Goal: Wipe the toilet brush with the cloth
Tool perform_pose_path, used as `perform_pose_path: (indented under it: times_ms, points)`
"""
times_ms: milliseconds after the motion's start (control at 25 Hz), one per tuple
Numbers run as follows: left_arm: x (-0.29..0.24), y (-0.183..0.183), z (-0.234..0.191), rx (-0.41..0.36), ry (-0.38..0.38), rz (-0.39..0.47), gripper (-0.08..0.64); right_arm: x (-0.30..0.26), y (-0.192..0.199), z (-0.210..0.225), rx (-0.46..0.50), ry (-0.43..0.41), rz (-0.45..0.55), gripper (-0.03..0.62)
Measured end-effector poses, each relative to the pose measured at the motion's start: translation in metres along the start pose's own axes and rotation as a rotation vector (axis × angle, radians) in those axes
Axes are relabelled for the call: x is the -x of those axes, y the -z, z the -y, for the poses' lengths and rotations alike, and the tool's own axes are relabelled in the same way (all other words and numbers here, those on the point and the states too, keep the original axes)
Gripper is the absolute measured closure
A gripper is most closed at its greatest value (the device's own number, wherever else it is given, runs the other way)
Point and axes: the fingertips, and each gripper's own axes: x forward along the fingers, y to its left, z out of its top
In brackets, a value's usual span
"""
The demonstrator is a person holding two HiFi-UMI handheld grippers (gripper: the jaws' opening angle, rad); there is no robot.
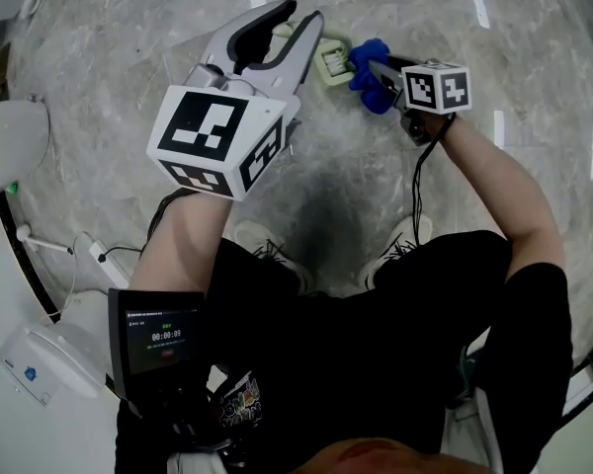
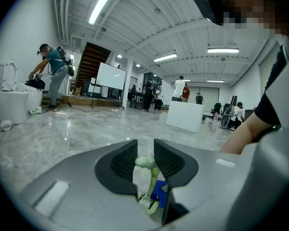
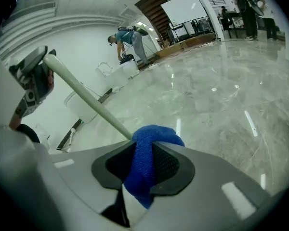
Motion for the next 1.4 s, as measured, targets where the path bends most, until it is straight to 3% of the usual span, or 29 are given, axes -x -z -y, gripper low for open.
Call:
perform_pose_path:
  times_ms: [200, 360, 440, 560, 720, 960, 1160, 1400]
  points:
    - [0.001, 0.003, -0.002, 0.006, -0.007, -0.004, 0.444, 0.036, -0.017, -0.001, -0.131, -0.049, 0.145, 0.491]
    - [0.000, 0.002, -0.004, 0.008, -0.011, -0.002, 0.445, 0.064, -0.017, 0.051, -0.237, 0.093, 0.195, 0.491]
    - [-0.001, 0.002, -0.001, 0.004, -0.006, -0.003, 0.445, 0.086, -0.028, 0.075, -0.294, 0.138, 0.292, 0.491]
    - [-0.001, 0.002, 0.000, 0.001, -0.001, 0.000, 0.445, 0.103, -0.057, 0.079, -0.239, 0.126, 0.372, 0.491]
    - [-0.009, -0.003, 0.001, -0.012, 0.024, 0.028, 0.444, 0.077, -0.069, 0.042, -0.098, 0.028, 0.305, 0.490]
    - [0.009, 0.016, -0.006, -0.004, -0.015, -0.021, 0.445, 0.017, -0.040, -0.057, -0.039, -0.208, 0.181, 0.489]
    - [0.007, 0.010, -0.003, 0.002, -0.009, 0.004, 0.445, 0.066, -0.086, -0.092, -0.016, -0.313, 0.326, 0.489]
    - [0.005, 0.006, 0.001, -0.007, -0.005, 0.005, 0.445, 0.123, -0.142, -0.163, 0.075, -0.510, 0.483, 0.489]
